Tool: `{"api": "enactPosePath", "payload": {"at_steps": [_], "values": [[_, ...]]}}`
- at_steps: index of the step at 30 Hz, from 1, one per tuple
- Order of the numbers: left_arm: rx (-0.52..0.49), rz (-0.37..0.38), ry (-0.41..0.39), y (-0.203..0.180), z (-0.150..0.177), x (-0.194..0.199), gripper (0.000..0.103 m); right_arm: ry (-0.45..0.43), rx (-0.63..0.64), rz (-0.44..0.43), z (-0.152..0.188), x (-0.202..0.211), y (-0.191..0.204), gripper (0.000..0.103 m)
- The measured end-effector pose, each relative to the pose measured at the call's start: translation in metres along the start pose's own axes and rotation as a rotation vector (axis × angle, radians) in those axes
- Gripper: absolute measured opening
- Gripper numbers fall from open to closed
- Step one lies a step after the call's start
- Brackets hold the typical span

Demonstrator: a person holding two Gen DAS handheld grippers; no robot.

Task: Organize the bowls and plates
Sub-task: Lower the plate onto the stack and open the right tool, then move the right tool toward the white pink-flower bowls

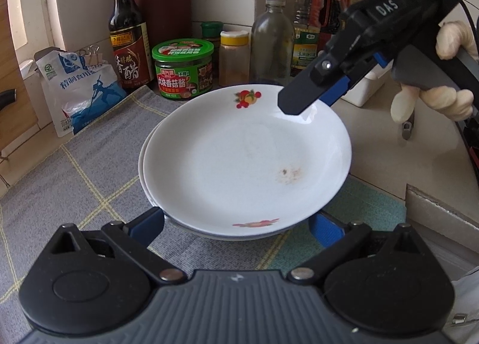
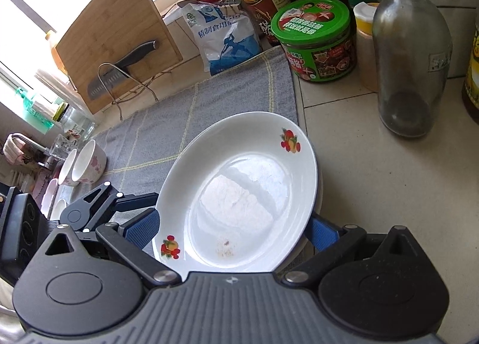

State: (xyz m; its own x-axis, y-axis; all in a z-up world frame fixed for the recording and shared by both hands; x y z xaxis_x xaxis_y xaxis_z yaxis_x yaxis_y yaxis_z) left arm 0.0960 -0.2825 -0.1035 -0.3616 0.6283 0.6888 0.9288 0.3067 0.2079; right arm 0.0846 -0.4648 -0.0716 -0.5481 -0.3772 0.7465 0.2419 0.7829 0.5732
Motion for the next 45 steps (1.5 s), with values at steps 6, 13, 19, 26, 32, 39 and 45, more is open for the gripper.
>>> {"api": "enactPosePath", "payload": {"at_steps": [6, 13, 19, 26, 32, 39, 45], "values": [[0.01, -0.014, 0.003, -0.002, 0.002, 0.001, 0.102, -0.02, 0.016, 0.03, 0.006, 0.001, 0.0, 0.103], [0.026, -0.049, -0.029, -0.004, 0.001, 0.011, 0.102, -0.141, 0.182, 0.132, 0.01, 0.011, 0.026, 0.103], [0.095, -0.157, -0.066, -0.001, 0.002, 0.028, 0.102, -0.296, 0.434, 0.259, 0.02, 0.003, 0.058, 0.103], [0.202, -0.328, -0.097, 0.002, 0.017, 0.069, 0.102, -0.323, 0.547, 0.216, 0.023, -0.019, 0.092, 0.103], [0.273, -0.441, -0.075, 0.021, 0.055, 0.117, 0.102, -0.302, 0.634, 0.135, 0.048, -0.048, 0.147, 0.103], [0.314, -0.57, 0.001, 0.049, 0.127, 0.198, 0.102, -0.227, 0.673, -0.007, 0.081, -0.09, 0.231, 0.103], [0.376, -0.633, 0.078, 0.068, 0.201, 0.243, 0.102, -0.139, 0.724, -0.11, 0.12, -0.142, 0.299, 0.103]]}}
Point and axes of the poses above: each gripper's, at about its wrist camera, not at the fingertips, and x roughly against the way its jaws point, y to its left, z to its underside, the point moved 1 cm from there along -x, roughly the way its jaws point, and after that the axes turned 14 degrees about -x, right-handed, at the moved point
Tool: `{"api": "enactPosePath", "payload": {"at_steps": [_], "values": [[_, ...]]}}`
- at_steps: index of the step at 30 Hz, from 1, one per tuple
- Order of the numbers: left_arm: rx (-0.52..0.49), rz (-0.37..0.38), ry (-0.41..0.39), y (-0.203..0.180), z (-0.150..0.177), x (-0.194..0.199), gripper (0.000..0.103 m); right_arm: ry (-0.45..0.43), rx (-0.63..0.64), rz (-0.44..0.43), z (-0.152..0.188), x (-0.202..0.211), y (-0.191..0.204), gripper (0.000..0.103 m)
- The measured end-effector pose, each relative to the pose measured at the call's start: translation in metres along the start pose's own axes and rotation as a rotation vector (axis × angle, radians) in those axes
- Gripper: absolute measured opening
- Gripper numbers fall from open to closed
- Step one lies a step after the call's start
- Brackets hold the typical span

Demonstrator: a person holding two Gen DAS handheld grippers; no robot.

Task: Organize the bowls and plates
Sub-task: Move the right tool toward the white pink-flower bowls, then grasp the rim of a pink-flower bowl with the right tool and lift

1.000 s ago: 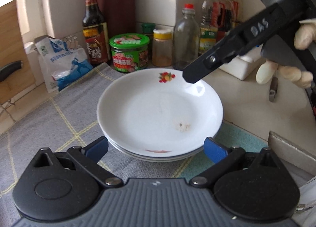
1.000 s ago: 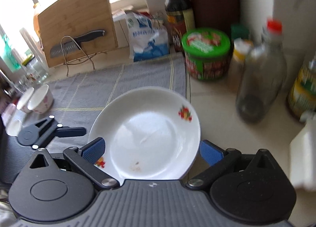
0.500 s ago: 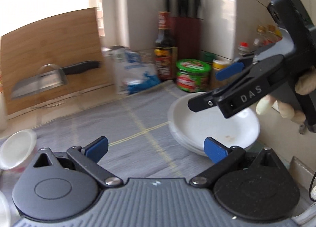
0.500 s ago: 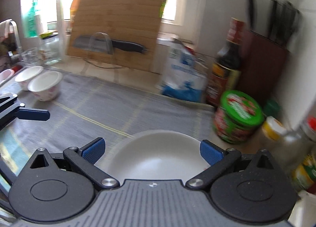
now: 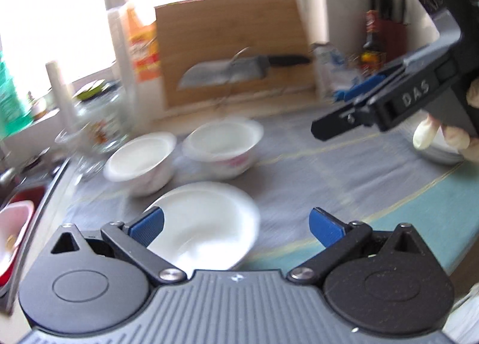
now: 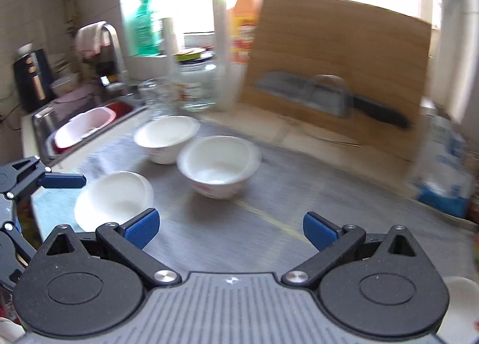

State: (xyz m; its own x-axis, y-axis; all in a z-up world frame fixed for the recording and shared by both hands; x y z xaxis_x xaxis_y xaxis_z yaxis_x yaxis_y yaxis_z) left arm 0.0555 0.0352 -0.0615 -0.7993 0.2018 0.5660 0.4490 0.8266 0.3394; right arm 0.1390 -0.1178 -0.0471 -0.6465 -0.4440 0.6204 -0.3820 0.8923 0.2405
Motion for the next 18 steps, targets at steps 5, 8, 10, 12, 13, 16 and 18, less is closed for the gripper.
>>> {"api": "enactPosePath", "payload": {"at_steps": [5, 8, 10, 12, 13, 16, 18], "values": [[-0.004, 0.017, 0.057, 0.019, 0.032, -0.014, 0.102, 0.08, 0.017, -0.096, 0.002, -0.047, 0.042, 0.103], [0.012, 0.044, 0.062, 0.024, 0.043, -0.023, 0.102, 0.144, 0.009, -0.13, 0.005, -0.068, 0.055, 0.103], [0.007, 0.052, 0.057, 0.026, 0.051, -0.024, 0.102, 0.177, 0.011, -0.131, 0.008, -0.077, 0.06, 0.102], [-0.006, 0.062, 0.049, 0.026, 0.052, -0.026, 0.102, 0.198, 0.01, -0.138, 0.008, -0.085, 0.063, 0.1], [-0.014, 0.068, 0.039, 0.027, 0.052, -0.027, 0.102, 0.209, 0.008, -0.143, 0.008, -0.089, 0.063, 0.099], [-0.037, 0.086, 0.03, 0.026, 0.053, -0.031, 0.098, 0.232, -0.006, -0.157, 0.009, -0.096, 0.062, 0.091], [-0.045, 0.1, 0.023, 0.026, 0.052, -0.032, 0.095, 0.241, -0.012, -0.157, 0.01, -0.099, 0.063, 0.088]]}}
Point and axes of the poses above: each gripper's, at about its wrist camera, not at the fingertips, and x roughly against the way its jaws point, y to its left, z to its underside, the point moved 1 cm from there along -x, roughly the way its jaws point, and after that the axes turned 14 degrees about -x, right-handed, at the moved point
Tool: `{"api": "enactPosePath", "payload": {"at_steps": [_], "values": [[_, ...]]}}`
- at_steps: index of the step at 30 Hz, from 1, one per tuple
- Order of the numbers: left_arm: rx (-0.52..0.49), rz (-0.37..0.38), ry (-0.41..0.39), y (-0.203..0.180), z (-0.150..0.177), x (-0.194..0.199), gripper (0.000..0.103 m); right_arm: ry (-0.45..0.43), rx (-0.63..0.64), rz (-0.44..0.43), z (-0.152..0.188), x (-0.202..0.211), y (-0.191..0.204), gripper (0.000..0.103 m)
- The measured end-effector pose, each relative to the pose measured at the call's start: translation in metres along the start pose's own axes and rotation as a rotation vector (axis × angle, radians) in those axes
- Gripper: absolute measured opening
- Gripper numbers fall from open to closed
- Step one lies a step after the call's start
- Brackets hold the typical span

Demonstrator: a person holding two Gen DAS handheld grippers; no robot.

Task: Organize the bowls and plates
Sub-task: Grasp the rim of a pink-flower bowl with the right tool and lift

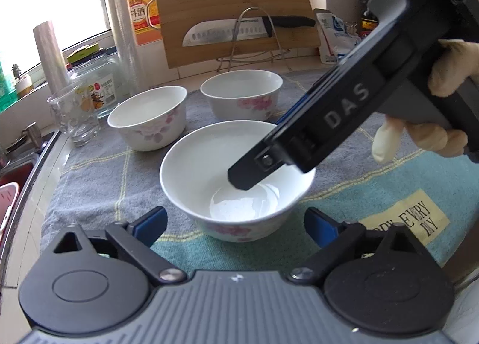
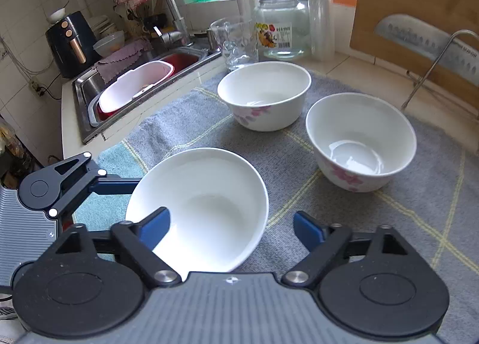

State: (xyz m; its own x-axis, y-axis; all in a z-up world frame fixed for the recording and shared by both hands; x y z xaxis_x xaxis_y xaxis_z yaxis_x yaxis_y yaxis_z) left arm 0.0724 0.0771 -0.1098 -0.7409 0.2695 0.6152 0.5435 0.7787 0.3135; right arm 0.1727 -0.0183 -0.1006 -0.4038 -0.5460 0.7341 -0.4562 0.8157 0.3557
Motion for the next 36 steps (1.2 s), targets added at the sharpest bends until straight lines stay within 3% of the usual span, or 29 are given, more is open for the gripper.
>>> {"api": "enactPosePath", "payload": {"at_steps": [9, 25, 36], "values": [[0.004, 0.023, -0.014, 0.004, 0.0, 0.0, 0.083, 0.041, -0.011, -0.045, 0.001, -0.009, 0.0, 0.073], [-0.034, 0.05, -0.039, -0.003, -0.014, 0.01, 0.083, 0.038, -0.027, -0.029, 0.005, 0.012, -0.004, 0.072], [-0.092, 0.138, -0.092, -0.031, -0.042, -0.001, 0.083, -0.01, -0.074, 0.049, 0.02, 0.057, -0.032, 0.072]]}}
Point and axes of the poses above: each gripper's, at about its wrist camera, not at the fingertips, and x roughly against the way its jaws point, y to its left, z to its underside, the point moved 1 cm from there along -x, roughly the way its jaws point, and after that the axes turned 14 degrees about -x, right-handed, at the moved point
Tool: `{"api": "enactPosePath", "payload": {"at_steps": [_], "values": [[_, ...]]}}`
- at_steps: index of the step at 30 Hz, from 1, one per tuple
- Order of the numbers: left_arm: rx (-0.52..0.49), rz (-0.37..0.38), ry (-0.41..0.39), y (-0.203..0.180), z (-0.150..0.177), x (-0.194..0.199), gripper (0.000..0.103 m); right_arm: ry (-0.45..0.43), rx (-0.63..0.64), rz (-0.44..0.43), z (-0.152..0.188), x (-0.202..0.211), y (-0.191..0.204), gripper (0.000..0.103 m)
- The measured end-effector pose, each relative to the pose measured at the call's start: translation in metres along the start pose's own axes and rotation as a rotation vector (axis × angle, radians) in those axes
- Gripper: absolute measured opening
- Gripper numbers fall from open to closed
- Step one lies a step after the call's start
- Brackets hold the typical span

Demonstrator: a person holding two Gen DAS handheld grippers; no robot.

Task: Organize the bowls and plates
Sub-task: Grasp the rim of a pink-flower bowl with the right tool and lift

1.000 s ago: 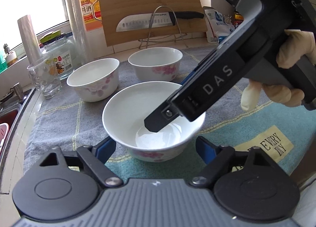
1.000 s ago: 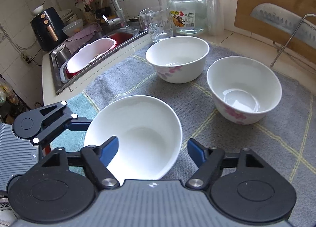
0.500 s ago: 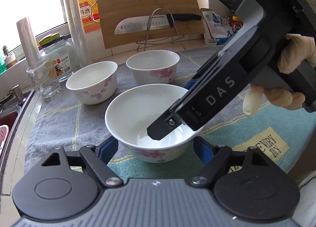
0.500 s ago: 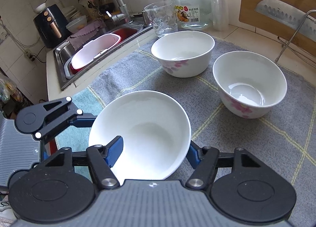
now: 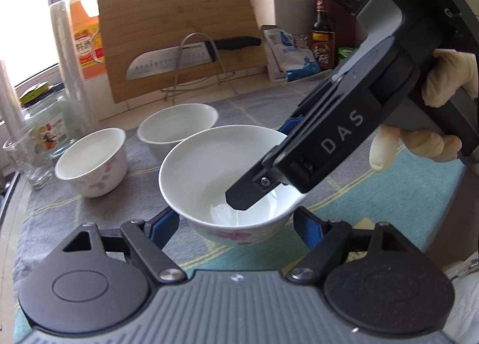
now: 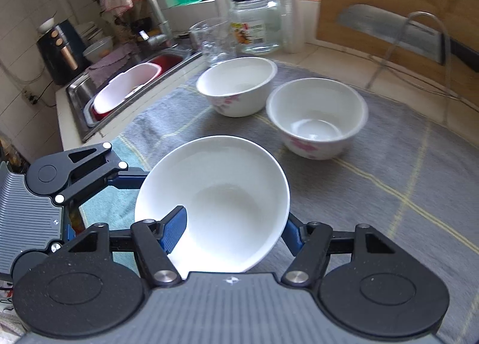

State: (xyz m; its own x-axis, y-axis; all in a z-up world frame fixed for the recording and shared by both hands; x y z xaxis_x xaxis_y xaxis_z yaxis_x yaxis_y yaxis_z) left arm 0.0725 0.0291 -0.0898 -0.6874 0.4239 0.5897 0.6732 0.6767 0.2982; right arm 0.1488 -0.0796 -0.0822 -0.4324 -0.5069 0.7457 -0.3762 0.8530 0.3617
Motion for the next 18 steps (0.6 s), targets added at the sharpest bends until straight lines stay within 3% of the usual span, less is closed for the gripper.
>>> {"api": "enactPosePath", "payload": {"at_steps": [18], "values": [[-0.039, 0.162, -0.018, -0.042, -0.027, -0.031, 0.083, -0.002, -0.101, 0.104, 0.031, 0.038, -0.05, 0.072]]}}
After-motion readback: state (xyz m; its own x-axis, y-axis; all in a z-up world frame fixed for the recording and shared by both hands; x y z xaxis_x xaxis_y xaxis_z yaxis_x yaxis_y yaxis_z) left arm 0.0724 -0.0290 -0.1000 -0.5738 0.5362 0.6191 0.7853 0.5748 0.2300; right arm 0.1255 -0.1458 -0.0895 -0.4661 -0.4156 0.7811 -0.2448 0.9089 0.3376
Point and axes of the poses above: each gripper's, at about its wrist camera, not at the fingertips, and x roughly against the way its jaws point, y to its left, z to its underside, the point moved 1 cm from there along -x, roughly the way its jaws point, and after that the axes turned 14 degrees about -x, right-handed, at the moved point
